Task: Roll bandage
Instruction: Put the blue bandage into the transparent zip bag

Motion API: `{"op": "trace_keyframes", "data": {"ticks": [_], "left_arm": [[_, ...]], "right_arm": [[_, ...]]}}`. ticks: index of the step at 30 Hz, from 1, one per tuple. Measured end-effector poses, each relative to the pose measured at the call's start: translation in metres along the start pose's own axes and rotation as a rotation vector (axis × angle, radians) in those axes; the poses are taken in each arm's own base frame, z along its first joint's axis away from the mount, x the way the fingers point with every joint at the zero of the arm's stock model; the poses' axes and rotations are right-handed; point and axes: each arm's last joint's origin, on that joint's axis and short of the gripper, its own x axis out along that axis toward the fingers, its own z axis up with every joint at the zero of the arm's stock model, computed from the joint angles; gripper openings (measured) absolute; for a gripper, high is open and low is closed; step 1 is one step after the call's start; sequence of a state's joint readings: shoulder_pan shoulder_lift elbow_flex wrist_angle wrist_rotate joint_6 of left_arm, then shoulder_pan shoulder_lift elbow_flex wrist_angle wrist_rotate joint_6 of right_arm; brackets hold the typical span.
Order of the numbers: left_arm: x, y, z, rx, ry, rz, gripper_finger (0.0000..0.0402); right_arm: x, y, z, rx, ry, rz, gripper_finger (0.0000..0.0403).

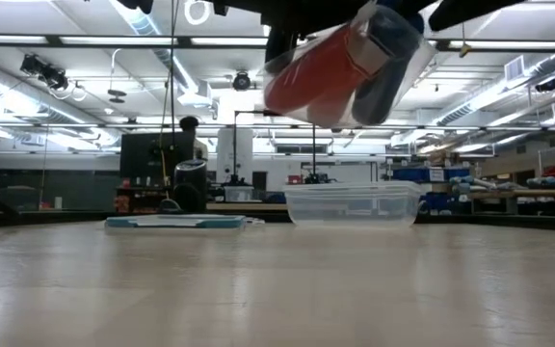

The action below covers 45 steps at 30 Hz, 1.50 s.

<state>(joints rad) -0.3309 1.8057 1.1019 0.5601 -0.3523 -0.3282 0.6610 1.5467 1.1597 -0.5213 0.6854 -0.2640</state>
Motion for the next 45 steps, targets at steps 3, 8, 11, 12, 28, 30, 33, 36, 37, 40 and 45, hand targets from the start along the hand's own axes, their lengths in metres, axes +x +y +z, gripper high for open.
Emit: {"op": "trace_keyframes", "data": {"ticks": [3,8,11,12,28,30,33,36,37,40,45], "left_arm": [[0.0,-0.001,0.003,-0.016,-0.023,-0.011,0.0001],[0.0,-0.003,0.004,-0.033,-0.034,-0.031,0.0001],[0.0,-0.003,0.004,-0.039,-0.045,-0.036,0.0001],[0.0,-0.004,0.005,-0.043,-0.056,-0.038,0.0001],[-0.001,-0.005,0.011,-0.07,-0.115,-0.054,0.0001],[-0.001,-0.005,0.012,-0.073,-0.124,-0.052,0.0001],[-0.001,-0.005,0.014,-0.08,-0.142,-0.052,0.0001],[-0.001,-0.005,0.015,-0.082,-0.147,-0.051,0.0001],[-0.001,-0.005,0.015,-0.082,-0.149,-0.051,0.0001],[-0.001,-0.005,0.015,-0.086,-0.154,-0.046,0.0001],[-0.001,-0.005,0.015,-0.104,-0.157,-0.049,0.0001]], "right_arm": [[-0.011,-0.004,0.006,0.064,0.014,-0.009,0.0178],[-0.03,-0.011,0.018,0.111,-0.004,-0.008,0.0172],[-0.031,-0.013,0.019,0.114,-0.003,-0.01,0.0167],[-0.031,-0.013,0.019,0.116,-0.001,-0.009,0.0166],[-0.033,-0.01,0.017,0.171,0.022,0.104,0.0144],[-0.032,-0.011,0.015,0.174,0.036,0.102,0.0144],[-0.031,-0.013,0.014,0.173,0.043,0.064,0.0144],[-0.031,-0.014,0.014,0.137,0.047,0.036,0.0144],[-0.03,-0.014,0.014,0.125,0.051,0.02,0.0143],[-0.03,-0.016,0.013,0.099,0.061,-0.031,0.0141],[-0.03,-0.017,0.011,0.067,0.081,-0.042,0.0134]]}}
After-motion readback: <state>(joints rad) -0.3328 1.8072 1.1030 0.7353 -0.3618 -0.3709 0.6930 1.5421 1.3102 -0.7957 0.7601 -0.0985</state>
